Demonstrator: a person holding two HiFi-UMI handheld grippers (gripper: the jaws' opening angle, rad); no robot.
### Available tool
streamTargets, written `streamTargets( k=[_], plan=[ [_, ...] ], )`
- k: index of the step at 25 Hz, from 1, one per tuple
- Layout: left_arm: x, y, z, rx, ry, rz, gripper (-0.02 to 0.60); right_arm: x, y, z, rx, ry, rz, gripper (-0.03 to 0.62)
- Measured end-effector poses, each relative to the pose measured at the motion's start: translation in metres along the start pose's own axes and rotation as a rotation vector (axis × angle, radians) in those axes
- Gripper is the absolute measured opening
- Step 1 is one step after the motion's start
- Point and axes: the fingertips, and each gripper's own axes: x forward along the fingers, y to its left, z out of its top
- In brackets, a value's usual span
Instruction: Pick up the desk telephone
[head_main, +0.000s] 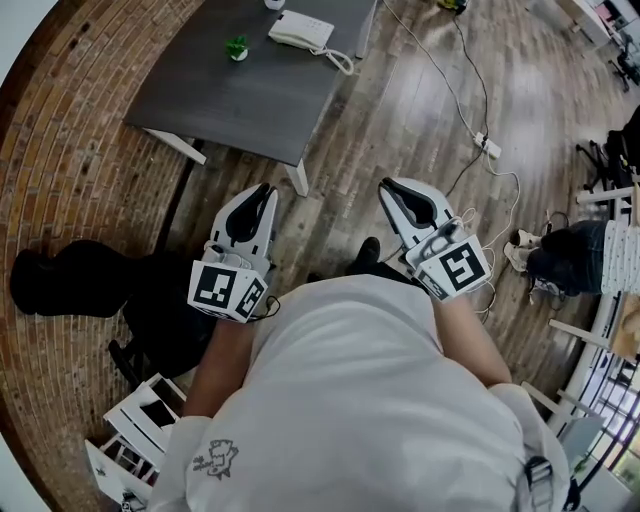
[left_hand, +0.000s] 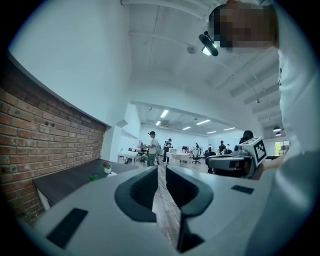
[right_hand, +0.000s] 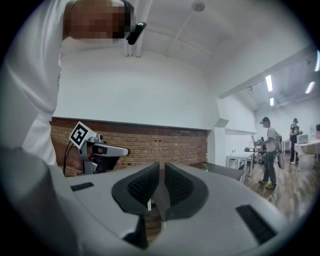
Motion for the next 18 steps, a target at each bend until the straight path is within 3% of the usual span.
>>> streamTargets(
  k=[5,10,18],
  plan=[
    [0.052,-0.018,-0.005,-0.009,0.022,-0.020,0.176,-0.007,-0.045,-0.002,0.006,0.012,0.027,0.142],
    [0.111,-0.048,-0.012,-0.015,0.041,-0.070,0.257,-0.021,-0.099,-0.007,0.037,0.013,0.056,0.263],
    [0.188,-0.094,-0.023,-0.011,0.074,-0.093,0.274,-0.055,-0.177,-0.020,0.091,0.003,0.040,0.274]
  ],
)
